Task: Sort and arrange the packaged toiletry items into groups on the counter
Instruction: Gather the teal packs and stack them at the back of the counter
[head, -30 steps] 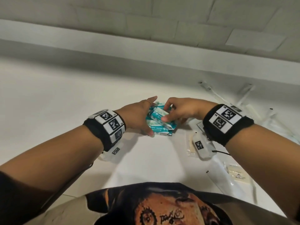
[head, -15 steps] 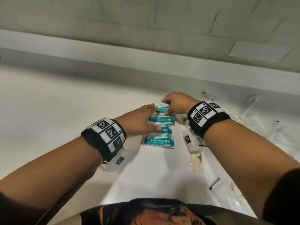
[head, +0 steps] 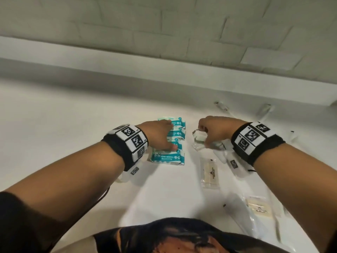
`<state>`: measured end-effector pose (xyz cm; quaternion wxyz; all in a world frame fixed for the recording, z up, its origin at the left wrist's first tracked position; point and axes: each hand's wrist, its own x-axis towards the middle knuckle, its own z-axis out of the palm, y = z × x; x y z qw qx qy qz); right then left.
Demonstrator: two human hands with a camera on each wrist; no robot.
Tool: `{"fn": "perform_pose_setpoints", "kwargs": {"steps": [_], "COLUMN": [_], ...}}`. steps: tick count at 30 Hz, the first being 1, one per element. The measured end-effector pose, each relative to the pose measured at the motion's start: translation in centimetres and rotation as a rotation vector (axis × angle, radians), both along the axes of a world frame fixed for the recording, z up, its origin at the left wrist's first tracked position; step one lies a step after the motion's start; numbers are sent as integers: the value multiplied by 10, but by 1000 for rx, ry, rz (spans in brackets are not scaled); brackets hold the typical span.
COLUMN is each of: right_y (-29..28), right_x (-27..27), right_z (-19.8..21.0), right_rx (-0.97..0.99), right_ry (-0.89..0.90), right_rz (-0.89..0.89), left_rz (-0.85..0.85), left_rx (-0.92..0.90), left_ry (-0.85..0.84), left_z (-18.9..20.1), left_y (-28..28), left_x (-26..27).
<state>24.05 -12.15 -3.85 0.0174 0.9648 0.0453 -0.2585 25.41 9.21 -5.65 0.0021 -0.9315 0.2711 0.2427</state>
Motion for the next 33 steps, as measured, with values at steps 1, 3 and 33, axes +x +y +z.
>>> {"fn": "perform_pose_setpoints", "kwargs": {"steps": [1, 3, 33], "right_y": [-1, -3, 61], "right_x": [2, 9, 84], "right_z": [6, 11, -25], "right_rx": [138, 280, 157], "right_ry": [60, 122, -225], "right_rz": [-61, -103, 128], "left_rz": [-2, -2, -20], "left_rx": [7, 13, -53], "left_ry": [6, 4, 3], "left_z": [0, 0, 3], "left_y": [0, 0, 0], "left_x": [0, -1, -9]}}
